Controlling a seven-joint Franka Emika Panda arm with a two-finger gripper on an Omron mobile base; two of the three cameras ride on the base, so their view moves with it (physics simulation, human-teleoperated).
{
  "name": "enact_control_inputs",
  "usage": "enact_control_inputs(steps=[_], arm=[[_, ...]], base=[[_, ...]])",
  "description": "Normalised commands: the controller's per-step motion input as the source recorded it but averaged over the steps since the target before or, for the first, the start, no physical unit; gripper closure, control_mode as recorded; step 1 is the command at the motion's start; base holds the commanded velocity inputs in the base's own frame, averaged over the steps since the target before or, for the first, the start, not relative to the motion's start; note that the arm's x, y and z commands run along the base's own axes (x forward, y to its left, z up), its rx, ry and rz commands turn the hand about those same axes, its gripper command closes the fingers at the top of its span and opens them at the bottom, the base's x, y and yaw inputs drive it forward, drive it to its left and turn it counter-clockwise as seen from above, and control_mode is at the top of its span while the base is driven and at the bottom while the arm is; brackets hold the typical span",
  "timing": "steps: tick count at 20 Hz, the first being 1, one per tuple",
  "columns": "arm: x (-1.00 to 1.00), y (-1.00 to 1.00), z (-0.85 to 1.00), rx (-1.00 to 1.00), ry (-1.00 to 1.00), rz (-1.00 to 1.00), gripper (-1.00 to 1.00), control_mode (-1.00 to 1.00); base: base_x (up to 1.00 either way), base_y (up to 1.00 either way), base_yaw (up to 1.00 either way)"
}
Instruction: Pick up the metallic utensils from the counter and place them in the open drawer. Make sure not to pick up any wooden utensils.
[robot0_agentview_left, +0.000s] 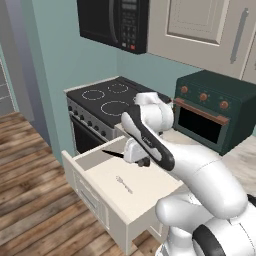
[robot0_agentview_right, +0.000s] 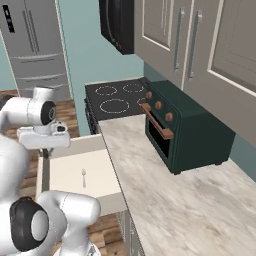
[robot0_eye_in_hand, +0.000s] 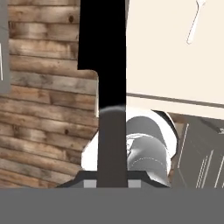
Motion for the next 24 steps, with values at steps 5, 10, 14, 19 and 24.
enact_control_inputs(steps=[5, 10, 14, 19, 24], arm=[[0.36, -0.01, -0.76, -0.11, -0.11, 0.0, 1.0, -1.0], [0.42, 0.0, -0.76, -0.06, -0.14, 0.0, 1.0, -1.0], [0.61, 0.0, -0.84, 0.0, -0.07, 0.0, 1.0, -1.0], [0.66, 0.0, -0.6, 0.03, -0.07, 0.0, 1.0, -1.0], [0.17, 0.0, -0.06, 0.02, -0.12, 0.0, 1.0, -1.0]], base=[[0.0, 0.0, 0.0], [0.0, 0.0, 0.0], [0.0, 0.0, 0.0], [0.0, 0.0, 0.0], [0.0, 0.0, 0.0]])
